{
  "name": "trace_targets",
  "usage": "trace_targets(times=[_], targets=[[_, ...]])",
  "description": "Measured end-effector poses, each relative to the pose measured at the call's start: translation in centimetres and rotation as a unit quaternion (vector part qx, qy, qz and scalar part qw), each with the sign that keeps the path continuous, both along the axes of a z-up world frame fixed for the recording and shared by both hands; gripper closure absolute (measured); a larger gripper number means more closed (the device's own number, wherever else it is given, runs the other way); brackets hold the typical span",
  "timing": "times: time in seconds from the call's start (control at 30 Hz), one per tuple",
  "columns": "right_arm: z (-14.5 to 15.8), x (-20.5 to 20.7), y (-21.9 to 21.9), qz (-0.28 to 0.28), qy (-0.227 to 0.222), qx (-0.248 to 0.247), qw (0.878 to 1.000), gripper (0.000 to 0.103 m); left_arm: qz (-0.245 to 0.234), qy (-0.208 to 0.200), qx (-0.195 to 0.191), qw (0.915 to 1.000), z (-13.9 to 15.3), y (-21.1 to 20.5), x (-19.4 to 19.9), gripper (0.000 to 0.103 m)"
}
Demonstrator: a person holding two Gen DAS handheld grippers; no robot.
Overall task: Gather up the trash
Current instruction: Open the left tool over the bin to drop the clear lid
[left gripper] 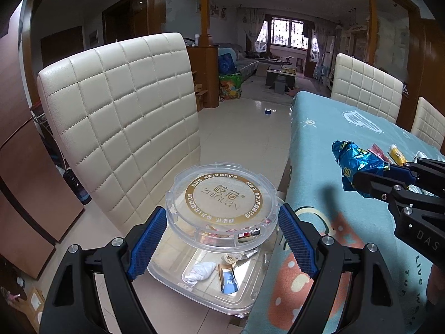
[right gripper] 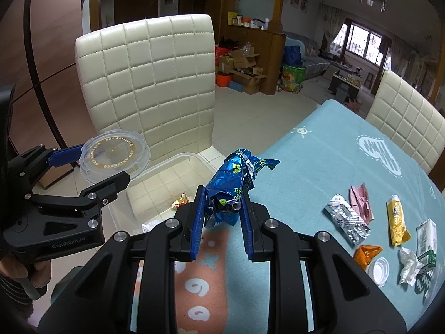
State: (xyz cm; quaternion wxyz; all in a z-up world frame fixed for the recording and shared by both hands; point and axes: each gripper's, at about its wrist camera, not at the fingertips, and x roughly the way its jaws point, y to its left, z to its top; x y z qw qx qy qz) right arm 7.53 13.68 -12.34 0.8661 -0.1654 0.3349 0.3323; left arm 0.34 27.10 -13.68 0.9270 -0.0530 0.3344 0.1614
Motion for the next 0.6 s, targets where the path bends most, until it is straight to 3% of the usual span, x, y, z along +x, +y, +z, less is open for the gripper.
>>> trace_targets(times=[0.6], targets=[[-0.7, 0.8, -0.5, -0.005, 0.015, -0.001, 1.000, 0.077, 0.004, 0.013, -0.036, 0.9993, -1.4, 0.9, 1.0, 0.016]])
